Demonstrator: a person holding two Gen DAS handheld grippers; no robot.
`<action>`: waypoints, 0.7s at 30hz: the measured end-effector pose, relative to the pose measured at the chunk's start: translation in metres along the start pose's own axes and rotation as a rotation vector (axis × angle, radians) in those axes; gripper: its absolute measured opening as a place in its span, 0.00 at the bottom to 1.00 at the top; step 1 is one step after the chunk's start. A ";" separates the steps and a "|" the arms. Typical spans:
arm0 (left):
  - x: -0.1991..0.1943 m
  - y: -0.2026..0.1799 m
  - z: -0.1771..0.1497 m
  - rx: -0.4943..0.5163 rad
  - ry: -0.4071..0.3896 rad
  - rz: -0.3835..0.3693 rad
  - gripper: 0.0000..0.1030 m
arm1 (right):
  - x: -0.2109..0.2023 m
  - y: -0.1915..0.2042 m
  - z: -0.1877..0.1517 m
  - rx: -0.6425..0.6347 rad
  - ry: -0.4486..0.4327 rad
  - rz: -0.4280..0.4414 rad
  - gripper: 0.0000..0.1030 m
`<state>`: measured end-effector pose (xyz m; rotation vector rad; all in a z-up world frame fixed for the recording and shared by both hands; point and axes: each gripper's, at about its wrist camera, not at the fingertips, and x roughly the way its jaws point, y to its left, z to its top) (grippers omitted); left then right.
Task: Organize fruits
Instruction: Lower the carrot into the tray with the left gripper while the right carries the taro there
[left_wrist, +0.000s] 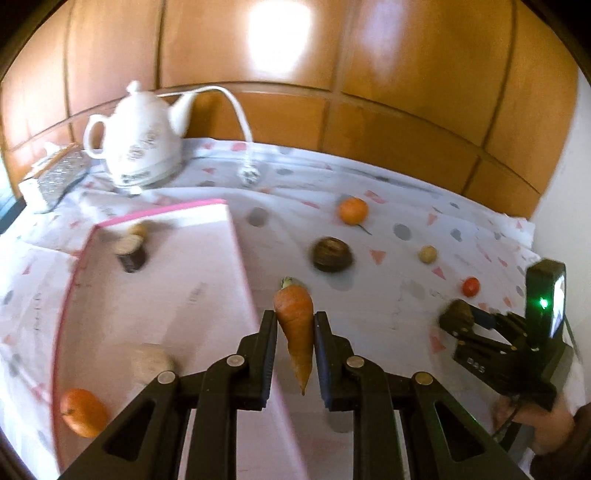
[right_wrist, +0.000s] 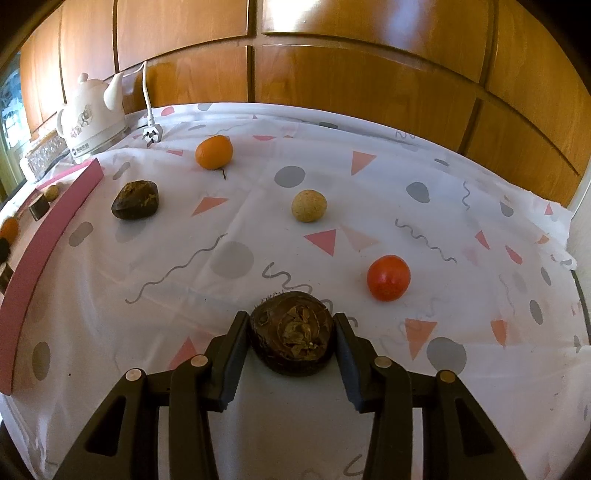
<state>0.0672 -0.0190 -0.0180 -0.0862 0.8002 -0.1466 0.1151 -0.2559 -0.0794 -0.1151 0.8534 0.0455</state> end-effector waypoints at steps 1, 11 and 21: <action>-0.002 0.008 0.002 -0.010 -0.007 0.016 0.19 | 0.000 0.001 0.000 -0.004 0.001 -0.007 0.44; 0.001 0.104 0.011 -0.137 0.006 0.218 0.20 | -0.013 0.022 0.003 0.023 0.006 0.043 0.43; -0.008 0.121 0.011 -0.182 -0.024 0.240 0.29 | -0.052 0.098 0.021 -0.095 -0.063 0.240 0.43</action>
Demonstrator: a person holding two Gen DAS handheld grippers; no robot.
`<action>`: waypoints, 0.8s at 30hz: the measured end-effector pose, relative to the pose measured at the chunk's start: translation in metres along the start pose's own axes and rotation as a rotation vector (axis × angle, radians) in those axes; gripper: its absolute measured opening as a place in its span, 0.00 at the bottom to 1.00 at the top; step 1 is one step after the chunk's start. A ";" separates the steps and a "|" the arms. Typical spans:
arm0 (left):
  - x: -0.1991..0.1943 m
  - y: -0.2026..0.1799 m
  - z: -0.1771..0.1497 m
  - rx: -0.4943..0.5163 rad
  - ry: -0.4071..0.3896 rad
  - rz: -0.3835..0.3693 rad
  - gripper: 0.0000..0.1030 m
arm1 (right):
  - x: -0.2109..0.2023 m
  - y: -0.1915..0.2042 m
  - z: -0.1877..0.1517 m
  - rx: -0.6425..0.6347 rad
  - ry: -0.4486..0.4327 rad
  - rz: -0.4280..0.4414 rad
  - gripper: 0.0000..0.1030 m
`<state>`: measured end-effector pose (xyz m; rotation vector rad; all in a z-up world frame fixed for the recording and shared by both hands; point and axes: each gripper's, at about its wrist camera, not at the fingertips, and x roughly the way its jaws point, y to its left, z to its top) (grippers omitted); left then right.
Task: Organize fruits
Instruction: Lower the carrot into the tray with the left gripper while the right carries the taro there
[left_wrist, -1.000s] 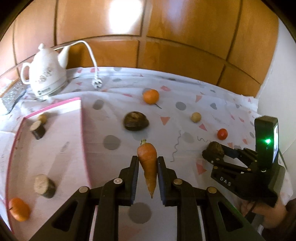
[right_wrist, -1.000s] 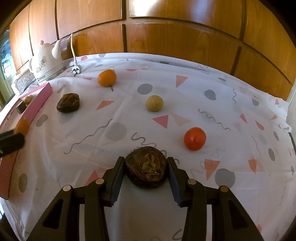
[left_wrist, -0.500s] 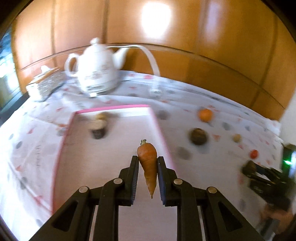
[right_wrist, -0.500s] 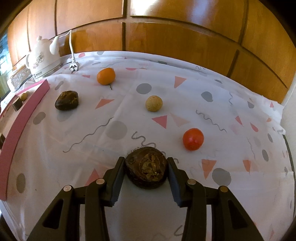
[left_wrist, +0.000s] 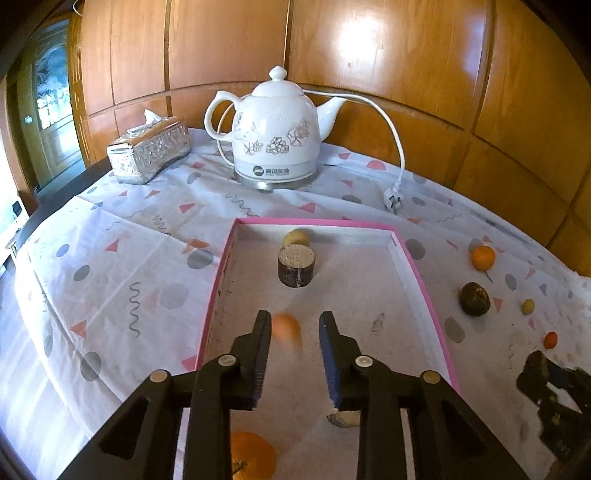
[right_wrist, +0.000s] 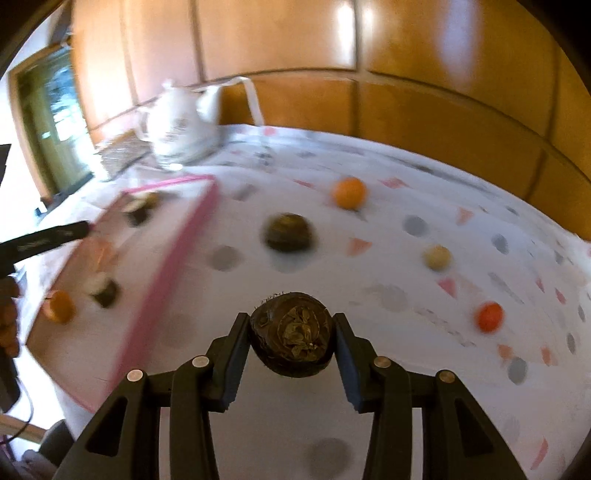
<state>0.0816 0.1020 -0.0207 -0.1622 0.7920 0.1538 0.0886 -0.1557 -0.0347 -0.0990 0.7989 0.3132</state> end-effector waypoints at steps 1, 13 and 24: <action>-0.002 0.001 -0.001 -0.005 -0.003 -0.002 0.32 | -0.002 0.010 0.003 -0.014 -0.005 0.029 0.43; -0.018 0.014 -0.013 -0.057 -0.007 -0.015 0.35 | 0.001 0.098 0.018 -0.120 0.008 0.249 0.44; -0.021 0.028 -0.021 -0.089 -0.005 -0.010 0.35 | 0.008 0.122 0.020 -0.105 0.012 0.299 0.58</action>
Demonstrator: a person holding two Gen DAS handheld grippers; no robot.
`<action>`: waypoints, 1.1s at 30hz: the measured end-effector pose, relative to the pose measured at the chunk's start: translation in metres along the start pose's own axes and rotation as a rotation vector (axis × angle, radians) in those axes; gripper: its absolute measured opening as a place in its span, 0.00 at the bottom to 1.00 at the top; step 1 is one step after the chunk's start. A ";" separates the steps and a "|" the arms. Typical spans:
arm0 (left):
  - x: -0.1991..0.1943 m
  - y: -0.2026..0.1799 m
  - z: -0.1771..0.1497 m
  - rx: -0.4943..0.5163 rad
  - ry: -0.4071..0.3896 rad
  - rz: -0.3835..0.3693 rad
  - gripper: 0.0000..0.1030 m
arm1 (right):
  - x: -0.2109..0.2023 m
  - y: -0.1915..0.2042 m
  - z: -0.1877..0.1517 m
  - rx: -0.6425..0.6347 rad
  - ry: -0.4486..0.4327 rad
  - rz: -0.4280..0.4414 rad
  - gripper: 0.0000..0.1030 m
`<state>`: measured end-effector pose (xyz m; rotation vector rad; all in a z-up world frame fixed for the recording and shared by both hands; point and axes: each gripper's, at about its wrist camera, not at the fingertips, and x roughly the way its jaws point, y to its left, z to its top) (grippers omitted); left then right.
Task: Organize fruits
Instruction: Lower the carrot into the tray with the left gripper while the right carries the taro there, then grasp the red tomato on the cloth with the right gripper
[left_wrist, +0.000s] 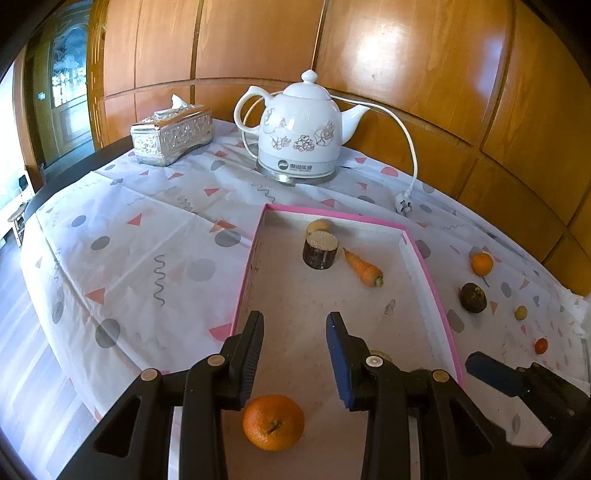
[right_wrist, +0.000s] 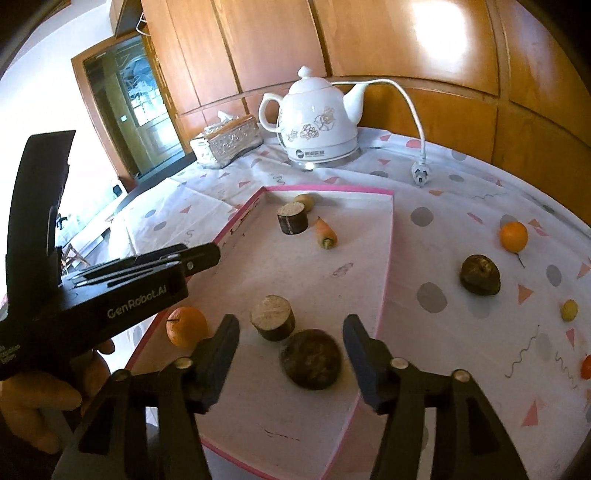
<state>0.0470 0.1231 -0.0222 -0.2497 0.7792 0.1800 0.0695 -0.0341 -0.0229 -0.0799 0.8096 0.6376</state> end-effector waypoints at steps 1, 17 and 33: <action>0.000 0.000 -0.001 0.000 0.001 -0.001 0.35 | -0.002 -0.001 -0.001 0.006 -0.004 -0.008 0.58; -0.008 -0.044 -0.015 0.109 0.009 -0.070 0.35 | -0.028 -0.041 -0.019 0.147 -0.053 -0.119 0.58; -0.009 -0.075 -0.024 0.192 0.031 -0.118 0.35 | -0.052 -0.095 -0.043 0.285 -0.073 -0.238 0.58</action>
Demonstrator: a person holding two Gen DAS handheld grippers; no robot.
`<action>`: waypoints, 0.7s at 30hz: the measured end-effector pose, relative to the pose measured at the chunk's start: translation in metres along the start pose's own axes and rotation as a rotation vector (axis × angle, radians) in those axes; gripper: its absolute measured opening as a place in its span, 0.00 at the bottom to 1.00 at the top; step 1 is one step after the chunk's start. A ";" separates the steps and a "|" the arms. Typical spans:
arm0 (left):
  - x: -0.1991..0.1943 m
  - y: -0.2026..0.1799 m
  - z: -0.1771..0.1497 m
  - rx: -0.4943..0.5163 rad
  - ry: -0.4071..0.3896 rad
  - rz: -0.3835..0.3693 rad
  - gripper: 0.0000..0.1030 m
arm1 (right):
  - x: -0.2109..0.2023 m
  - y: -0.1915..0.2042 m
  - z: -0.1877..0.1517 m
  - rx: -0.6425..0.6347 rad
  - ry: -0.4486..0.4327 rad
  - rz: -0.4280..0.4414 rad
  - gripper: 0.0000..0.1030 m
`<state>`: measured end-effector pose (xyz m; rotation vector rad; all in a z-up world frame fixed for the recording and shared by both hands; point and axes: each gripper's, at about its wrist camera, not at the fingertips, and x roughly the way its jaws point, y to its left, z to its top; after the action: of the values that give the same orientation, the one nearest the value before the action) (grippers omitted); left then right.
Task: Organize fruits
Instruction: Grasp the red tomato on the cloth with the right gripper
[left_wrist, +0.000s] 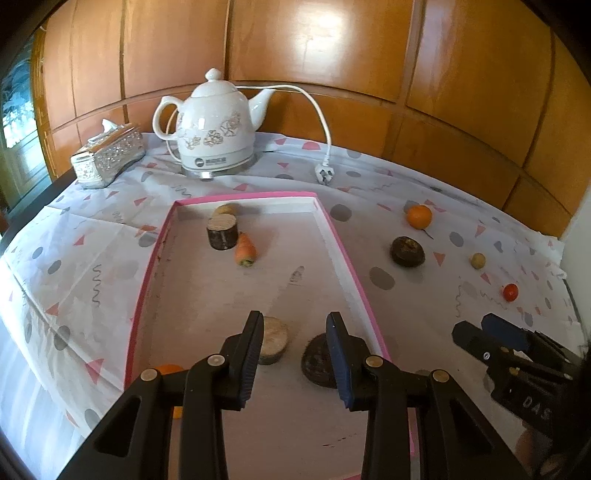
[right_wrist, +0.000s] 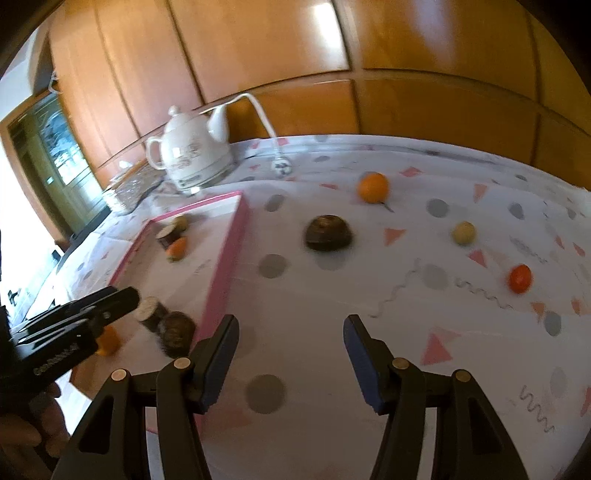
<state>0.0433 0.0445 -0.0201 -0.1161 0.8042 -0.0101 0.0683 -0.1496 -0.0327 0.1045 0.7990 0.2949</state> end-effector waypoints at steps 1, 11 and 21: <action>0.001 -0.002 0.000 0.006 0.003 -0.005 0.35 | -0.001 -0.006 -0.001 0.011 -0.001 -0.012 0.58; 0.007 -0.023 0.000 0.051 0.022 -0.041 0.35 | -0.013 -0.073 -0.014 0.147 -0.002 -0.138 0.58; 0.018 -0.053 0.003 0.105 0.045 -0.071 0.42 | -0.032 -0.126 -0.027 0.237 -0.025 -0.220 0.58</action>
<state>0.0598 -0.0084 -0.0254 -0.0451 0.8426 -0.1220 0.0552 -0.2801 -0.0549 0.2401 0.8110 -0.0102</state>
